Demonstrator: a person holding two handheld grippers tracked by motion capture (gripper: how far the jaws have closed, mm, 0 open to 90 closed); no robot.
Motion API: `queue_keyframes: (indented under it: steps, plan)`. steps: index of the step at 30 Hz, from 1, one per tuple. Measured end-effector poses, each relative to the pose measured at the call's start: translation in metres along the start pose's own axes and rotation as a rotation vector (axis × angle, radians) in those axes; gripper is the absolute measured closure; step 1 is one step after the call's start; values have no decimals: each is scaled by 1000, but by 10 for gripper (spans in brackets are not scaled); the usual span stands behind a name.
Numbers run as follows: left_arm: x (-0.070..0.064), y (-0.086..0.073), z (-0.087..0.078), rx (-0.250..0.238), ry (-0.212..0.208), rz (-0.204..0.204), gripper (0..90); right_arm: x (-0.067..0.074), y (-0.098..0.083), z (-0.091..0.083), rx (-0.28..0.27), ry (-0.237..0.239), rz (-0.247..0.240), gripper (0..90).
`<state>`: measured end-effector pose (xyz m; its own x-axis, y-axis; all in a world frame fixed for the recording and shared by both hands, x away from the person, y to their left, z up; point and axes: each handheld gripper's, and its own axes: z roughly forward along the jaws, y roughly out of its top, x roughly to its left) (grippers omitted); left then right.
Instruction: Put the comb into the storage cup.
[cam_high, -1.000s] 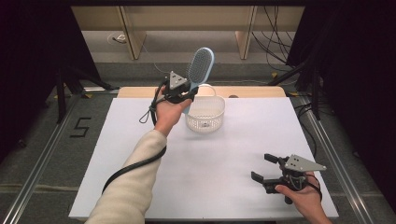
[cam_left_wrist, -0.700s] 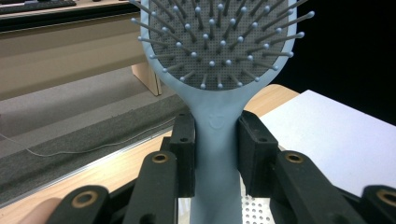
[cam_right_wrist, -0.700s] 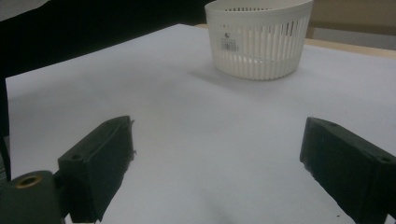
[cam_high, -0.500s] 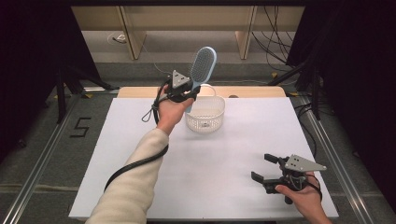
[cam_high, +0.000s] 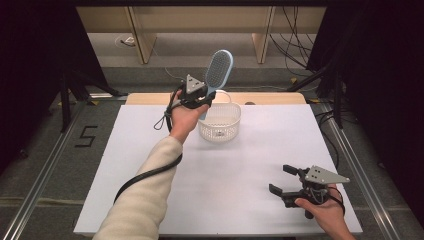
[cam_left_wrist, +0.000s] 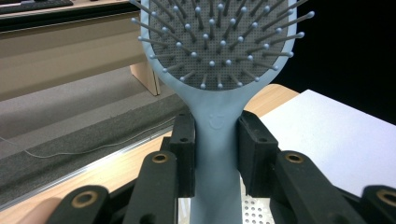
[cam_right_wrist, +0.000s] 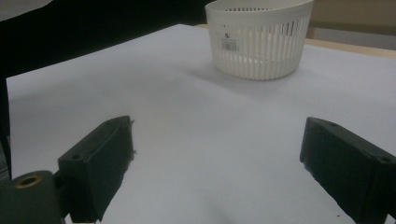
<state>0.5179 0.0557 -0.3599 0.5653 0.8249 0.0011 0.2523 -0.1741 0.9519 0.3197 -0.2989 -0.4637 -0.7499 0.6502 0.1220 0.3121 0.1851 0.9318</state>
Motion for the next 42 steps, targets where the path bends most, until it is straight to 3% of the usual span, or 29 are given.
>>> queue_keyframes:
  steps: [12, 42]
  plan:
    - [-1, 2, 5, -3, -24, 5, 697, 0, 0, 0, -2, -1, 1, 107]
    - [-1, -2, 13, -9, -29, 11, 697, 0, 0, 0, -4, 1, 3, 107]
